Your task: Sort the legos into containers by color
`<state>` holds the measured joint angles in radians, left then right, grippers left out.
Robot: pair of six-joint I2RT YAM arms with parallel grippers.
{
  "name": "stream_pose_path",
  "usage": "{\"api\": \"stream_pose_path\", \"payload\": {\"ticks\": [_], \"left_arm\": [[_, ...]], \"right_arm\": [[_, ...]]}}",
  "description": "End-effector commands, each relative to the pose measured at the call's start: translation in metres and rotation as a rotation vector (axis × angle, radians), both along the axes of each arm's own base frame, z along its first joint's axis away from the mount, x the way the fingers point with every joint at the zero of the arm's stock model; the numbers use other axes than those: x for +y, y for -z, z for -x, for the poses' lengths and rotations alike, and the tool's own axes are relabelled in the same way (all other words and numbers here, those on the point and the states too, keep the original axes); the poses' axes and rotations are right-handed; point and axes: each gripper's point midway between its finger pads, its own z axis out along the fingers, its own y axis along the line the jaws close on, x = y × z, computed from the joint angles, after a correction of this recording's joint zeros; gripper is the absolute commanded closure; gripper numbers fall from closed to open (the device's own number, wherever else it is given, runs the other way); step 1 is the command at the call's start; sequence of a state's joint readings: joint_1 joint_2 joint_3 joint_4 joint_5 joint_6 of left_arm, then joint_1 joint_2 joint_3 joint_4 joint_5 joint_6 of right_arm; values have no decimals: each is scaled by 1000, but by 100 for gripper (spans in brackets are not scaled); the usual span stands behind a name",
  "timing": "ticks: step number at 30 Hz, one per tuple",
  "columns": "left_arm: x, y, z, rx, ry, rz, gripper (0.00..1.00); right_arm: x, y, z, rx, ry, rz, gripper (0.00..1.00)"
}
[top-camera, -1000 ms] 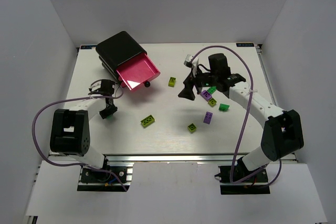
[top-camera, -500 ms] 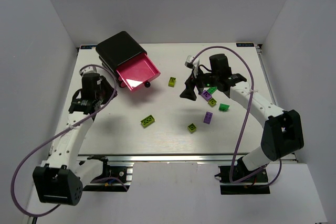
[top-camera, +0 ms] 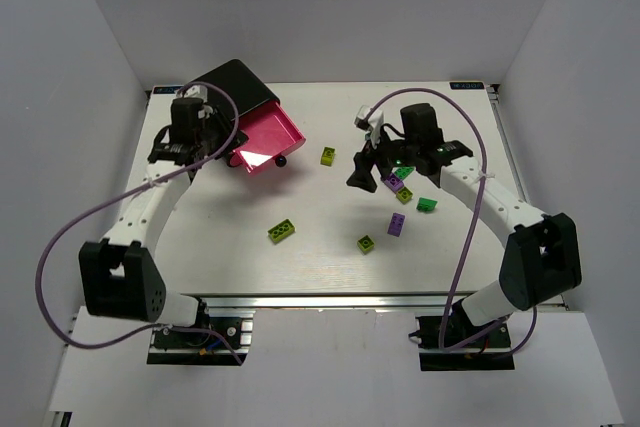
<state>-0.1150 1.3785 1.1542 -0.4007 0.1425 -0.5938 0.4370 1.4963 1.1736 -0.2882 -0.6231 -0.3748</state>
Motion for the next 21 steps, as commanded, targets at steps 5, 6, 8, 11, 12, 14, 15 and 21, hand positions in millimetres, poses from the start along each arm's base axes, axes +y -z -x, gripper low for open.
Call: {"api": "stream_pose_path", "payload": {"ticks": [5,6,8,11,12,14,15,21], "left_arm": [[-24,-15,-30,-43,55,-3,89],[-24,-14,-32,-39,47,-1,79],[-29,-10,-32,-31,55,-1,68],[-33,-2,-35,-11,59,-5,56],[-38,1,-37,-3,68,-6,53],[-38,-3,-41,-11,65,-6,44],[-42,-4,-41,-13,73,-7,42],[-44,-22,-45,-50,76,-16,29]], "right_arm": [[-24,-16,-18,-19,192,6,11],[-27,-16,-20,-20,215,16,11],[-35,-16,-27,-13,259,20,11],[-46,-9,-34,12,316,46,11],[-49,-6,-39,21,334,58,11],[-58,1,-44,60,374,71,11],[-62,3,-49,74,390,74,11],[-83,15,-59,114,447,98,11]]}}
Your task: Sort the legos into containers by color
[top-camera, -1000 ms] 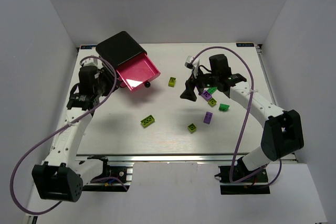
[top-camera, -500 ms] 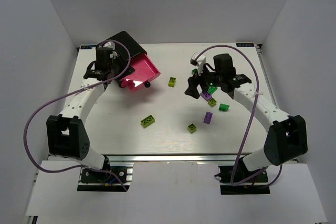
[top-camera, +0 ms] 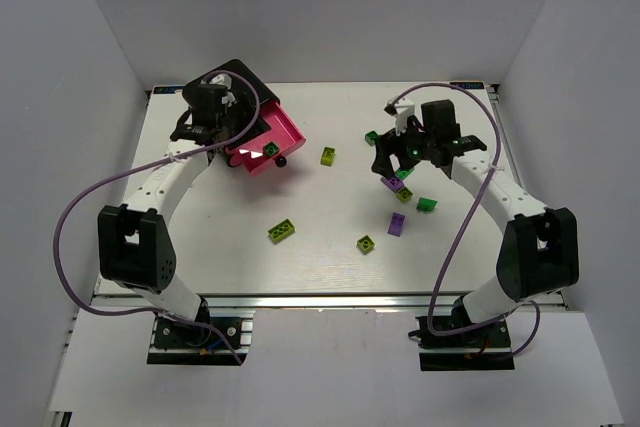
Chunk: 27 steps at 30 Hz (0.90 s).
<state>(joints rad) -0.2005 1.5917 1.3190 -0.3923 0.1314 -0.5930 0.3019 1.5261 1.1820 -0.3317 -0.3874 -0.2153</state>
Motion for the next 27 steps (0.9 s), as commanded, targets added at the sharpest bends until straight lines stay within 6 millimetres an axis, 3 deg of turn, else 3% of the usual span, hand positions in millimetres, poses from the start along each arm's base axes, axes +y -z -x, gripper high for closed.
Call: {"api": "stream_pose_path", "payload": {"ticks": [1,5,7,8,9,10,11,12,15,16,19,22,23,27], "left_arm": [[-2,-38,-5,-87,1,-2,29],[-2,-70,3,-156,12,12,32],[-4,-81,11,-186,37,23,42],[-3,-98,20,-227,43,32,46],[-4,-96,29,-225,53,39,50],[-4,-101,36,-250,60,50,51],[-3,-104,44,-262,65,56,52],[0,-107,60,-282,65,64,49],[7,-111,89,-299,51,73,38],[13,-99,96,-273,34,66,29],[23,-87,120,-247,1,61,23],[32,-82,139,-239,-43,67,21],[33,-72,144,-219,-49,66,21],[39,-62,157,-205,-100,107,20]], "right_arm": [[-12,-12,-13,-16,46,7,11],[-29,-10,-16,-23,3,56,11],[-36,-5,-6,-27,-127,93,12],[-36,-11,-3,-48,-193,112,14],[-36,-5,12,-5,-262,116,15],[-43,-3,14,-58,-361,172,15],[-48,-6,15,-77,-413,199,16],[-55,7,32,-9,-468,221,17],[-78,24,30,4,-566,310,20],[-81,29,38,44,-590,316,20],[-92,44,33,85,-599,353,20],[-99,63,27,134,-539,399,11],[-101,67,18,116,-510,418,11],[-107,92,18,191,-479,452,11]]}}
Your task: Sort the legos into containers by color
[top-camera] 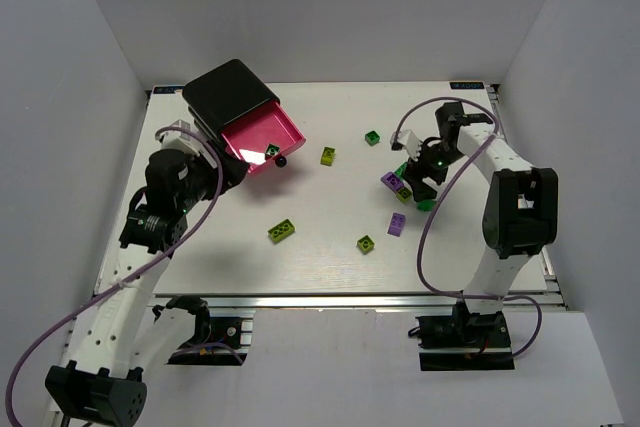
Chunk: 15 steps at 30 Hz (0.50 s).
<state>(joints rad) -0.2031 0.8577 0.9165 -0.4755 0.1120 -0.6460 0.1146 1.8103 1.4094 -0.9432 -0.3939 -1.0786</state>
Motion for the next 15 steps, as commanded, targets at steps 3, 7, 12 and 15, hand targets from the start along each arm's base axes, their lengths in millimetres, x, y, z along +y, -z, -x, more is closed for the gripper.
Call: {"api": "stream_pose_path", "payload": {"ticks": [3,7,12,15], "left_arm": [[11,11,13,37,-73,40,20],[12,16,14,50,-82,37,19],[13,22,13,67,-89,29,20],[13,24,13,73,-90,33,19]], "right_arm": [[-9,24,2,30,12,72,12],[-10,40,15,58,3,97,14],[-19,62,25,56,22,154,16],[-22,69,20,31,37,169,26]]}}
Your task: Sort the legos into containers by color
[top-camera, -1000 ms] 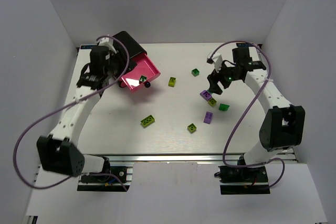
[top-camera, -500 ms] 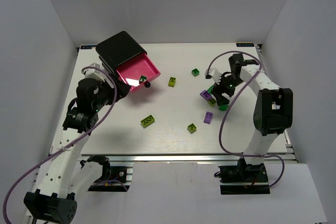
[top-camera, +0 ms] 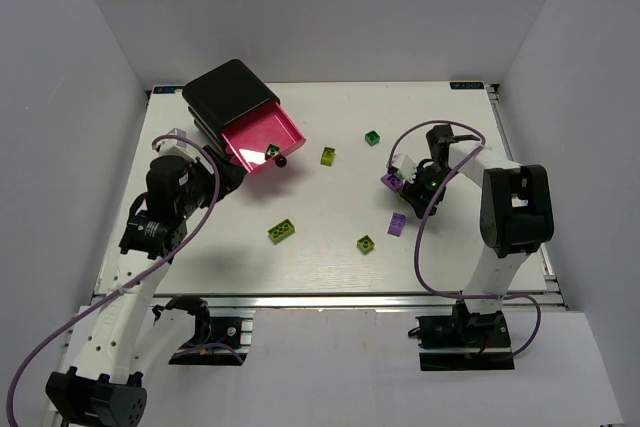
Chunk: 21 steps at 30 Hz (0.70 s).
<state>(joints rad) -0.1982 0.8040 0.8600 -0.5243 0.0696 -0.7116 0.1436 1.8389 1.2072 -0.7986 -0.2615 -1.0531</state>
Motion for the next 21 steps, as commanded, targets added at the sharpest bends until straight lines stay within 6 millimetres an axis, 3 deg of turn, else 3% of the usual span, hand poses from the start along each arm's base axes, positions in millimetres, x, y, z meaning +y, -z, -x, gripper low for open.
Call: {"api": "stream_pose_path", "payload": {"ticks": [1,4,5,9,10,11,12,13,15,16,17,18,19,20,21], "left_arm": [[3,3,-1,9,-23,4,20],[5,4,0,14,-29,0,19],[5,4,0,16,-30,-1,19],[6,4,2,17,-36,-4,20],[7,3,3,13,-36,-2,20],[7,3,3,10,-36,-1,20],[6,5,4,13,-34,1,20],[6,4,4,8,-31,4,20],[4,8,6,6,-21,12,20],[3,9,6,7,-19,14,20],[2,8,6,0,-14,23,20],[1,11,6,5,-12,25,19],[1,12,6,5,-11,26,20],[0,11,7,5,-8,27,20],[0,9,7,4,-8,27,20]], "right_arm": [[-4,7,-13,-58,22,30,35],[-6,6,-17,-67,20,39,59],[-7,4,-16,-64,15,43,73],[-9,-12,-13,-57,-7,52,94],[-4,-27,-20,-83,-13,38,100],[4,-38,-11,-47,-22,-4,100],[13,-51,-12,-48,-26,-40,100],[28,-77,-25,-99,-39,-86,100],[61,-105,-25,-78,-30,-203,100],[79,-114,-28,-76,-36,-240,100],[108,-142,-38,-116,-66,-330,100],[124,-153,-42,-121,-69,-372,100],[154,-156,-38,-87,-73,-407,100],[174,-175,-44,-114,-87,-468,100],[185,-181,-48,-124,-84,-494,100]]}}
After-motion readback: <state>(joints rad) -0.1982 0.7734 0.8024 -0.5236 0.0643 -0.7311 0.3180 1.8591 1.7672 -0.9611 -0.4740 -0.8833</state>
